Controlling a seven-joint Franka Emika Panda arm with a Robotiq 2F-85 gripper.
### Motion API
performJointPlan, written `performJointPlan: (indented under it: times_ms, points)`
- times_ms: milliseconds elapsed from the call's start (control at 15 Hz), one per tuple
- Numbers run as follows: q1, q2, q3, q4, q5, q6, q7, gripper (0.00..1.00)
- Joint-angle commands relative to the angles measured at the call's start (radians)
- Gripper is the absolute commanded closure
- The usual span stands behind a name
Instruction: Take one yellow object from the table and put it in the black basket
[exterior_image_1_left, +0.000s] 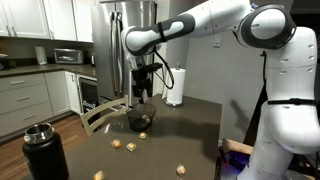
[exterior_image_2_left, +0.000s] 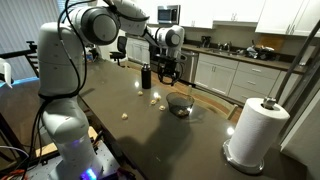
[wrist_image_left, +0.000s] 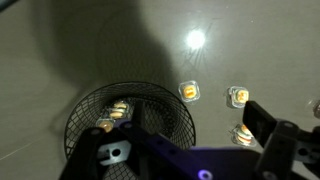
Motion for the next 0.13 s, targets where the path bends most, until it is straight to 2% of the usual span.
performJointPlan:
  times_ms: [0, 67]
  points:
    - [-0.002, 0.001, 0.003, 0.002, 0.000, -0.003, 0.001, 0.00]
    - [-0.002, 0.001, 0.003, 0.002, 0.000, -0.003, 0.000, 0.00]
